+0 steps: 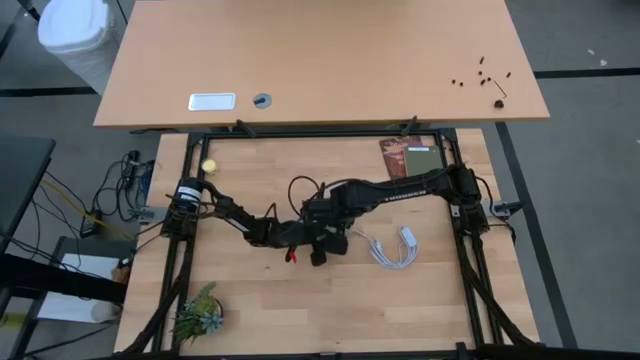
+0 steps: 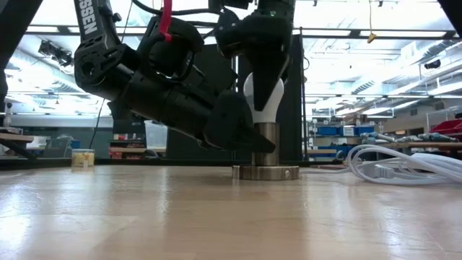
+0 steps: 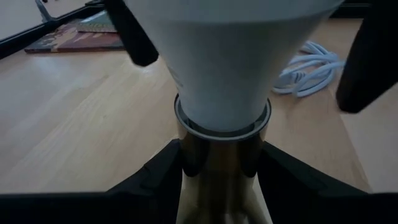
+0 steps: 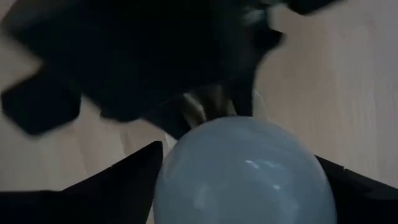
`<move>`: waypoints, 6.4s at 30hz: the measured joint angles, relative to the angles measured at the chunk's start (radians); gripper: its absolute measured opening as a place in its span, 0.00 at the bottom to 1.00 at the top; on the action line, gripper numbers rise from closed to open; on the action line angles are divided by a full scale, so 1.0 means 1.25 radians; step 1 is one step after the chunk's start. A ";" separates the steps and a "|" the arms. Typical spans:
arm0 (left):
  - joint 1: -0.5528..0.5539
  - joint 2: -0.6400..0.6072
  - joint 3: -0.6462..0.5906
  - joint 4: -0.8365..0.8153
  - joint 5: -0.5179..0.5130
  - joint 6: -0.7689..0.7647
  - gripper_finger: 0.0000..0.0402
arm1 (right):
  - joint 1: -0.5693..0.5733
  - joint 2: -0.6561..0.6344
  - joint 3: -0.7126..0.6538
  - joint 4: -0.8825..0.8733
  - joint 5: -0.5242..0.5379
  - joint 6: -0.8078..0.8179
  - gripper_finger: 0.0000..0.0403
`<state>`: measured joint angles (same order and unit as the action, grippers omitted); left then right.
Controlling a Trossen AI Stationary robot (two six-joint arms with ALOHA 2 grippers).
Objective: Screw lightbulb
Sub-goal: Insert the light bulb into the lamp
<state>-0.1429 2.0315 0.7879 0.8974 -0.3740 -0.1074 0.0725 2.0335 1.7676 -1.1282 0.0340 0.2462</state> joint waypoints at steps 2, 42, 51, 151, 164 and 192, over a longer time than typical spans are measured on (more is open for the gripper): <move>0.000 0.000 0.000 0.001 0.001 0.007 0.46 | -0.002 0.000 0.000 0.001 -0.007 -0.095 0.83; -0.001 0.000 0.002 -0.004 0.014 0.020 0.46 | 0.034 -0.001 0.001 0.032 0.062 -0.404 0.65; -0.001 0.000 0.002 -0.004 0.009 0.018 0.46 | 0.021 -0.001 0.000 0.039 0.107 0.018 0.66; -0.007 0.000 0.001 -0.009 0.016 0.003 0.46 | 0.040 0.023 0.074 0.030 0.059 -0.151 0.65; -0.007 0.000 0.001 -0.010 0.007 0.012 0.46 | 0.037 0.020 0.074 0.024 0.054 -0.590 0.82; -0.013 0.000 0.001 -0.011 0.009 0.017 0.46 | 0.021 0.021 0.075 -0.067 0.020 -0.906 0.87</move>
<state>-0.1593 2.0315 0.7891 0.8841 -0.3626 -0.0856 0.0989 2.0602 1.8609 -1.2123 0.0593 -0.8859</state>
